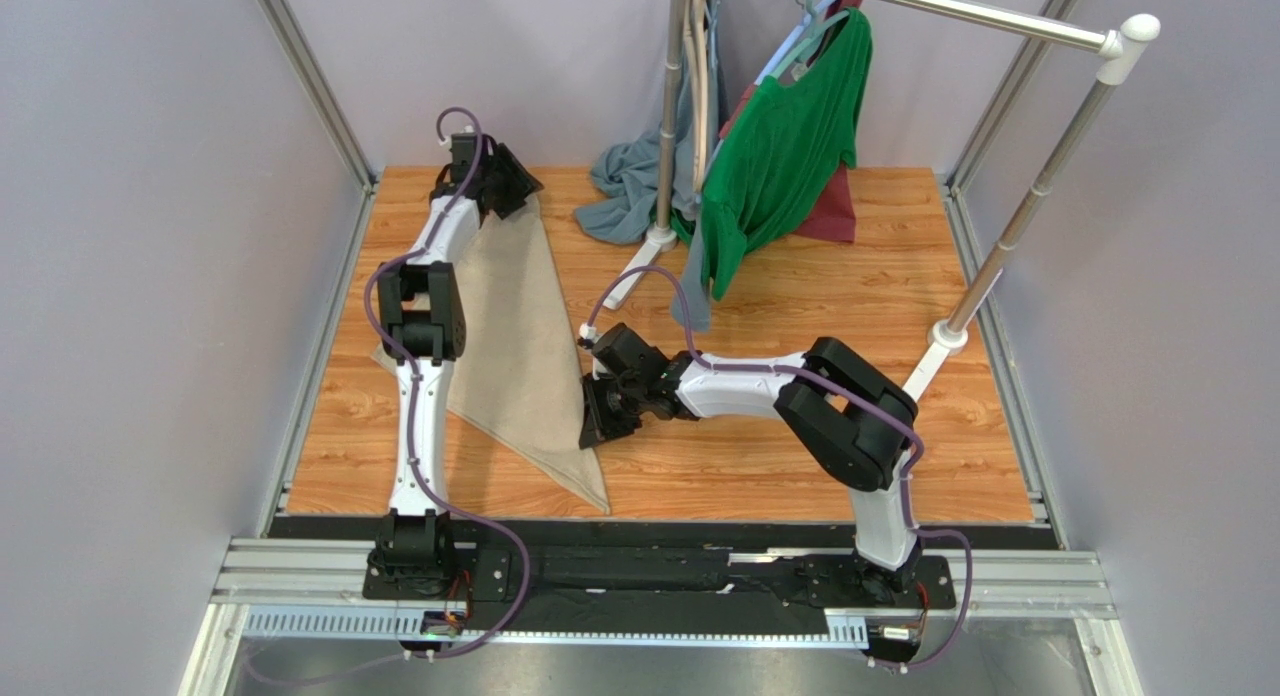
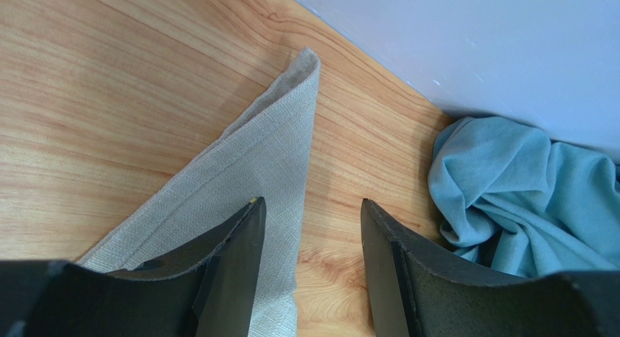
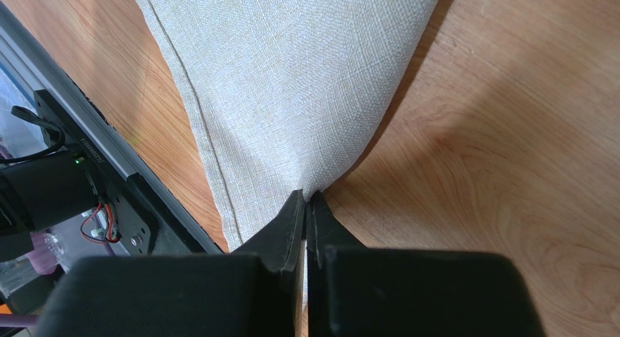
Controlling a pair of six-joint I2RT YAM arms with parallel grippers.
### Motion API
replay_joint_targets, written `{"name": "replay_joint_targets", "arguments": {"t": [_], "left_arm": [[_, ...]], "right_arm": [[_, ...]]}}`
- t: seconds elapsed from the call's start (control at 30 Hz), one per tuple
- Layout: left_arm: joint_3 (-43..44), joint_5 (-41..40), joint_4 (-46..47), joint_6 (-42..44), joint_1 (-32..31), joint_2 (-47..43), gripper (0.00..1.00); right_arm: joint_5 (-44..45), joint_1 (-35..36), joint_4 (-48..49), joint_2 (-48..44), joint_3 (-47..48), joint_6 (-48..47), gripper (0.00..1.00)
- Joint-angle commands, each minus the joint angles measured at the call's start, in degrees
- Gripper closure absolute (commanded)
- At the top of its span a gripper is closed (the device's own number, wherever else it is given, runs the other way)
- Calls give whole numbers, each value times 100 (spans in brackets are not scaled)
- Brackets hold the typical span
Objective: Fold the napkin, place the utensils inside, and roll it up
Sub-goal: Fold the napkin
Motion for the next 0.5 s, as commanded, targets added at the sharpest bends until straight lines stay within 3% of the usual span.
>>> {"name": "replay_joint_targets", "arguments": {"t": [0.0, 0.47], "left_arm": [[45, 71, 309, -86, 36, 25, 40], [36, 159, 484, -51, 62, 113, 40]], "right_arm": [[-109, 2, -155, 201, -192, 34, 100], [-312, 37, -172, 52, -341, 104, 100]]}}
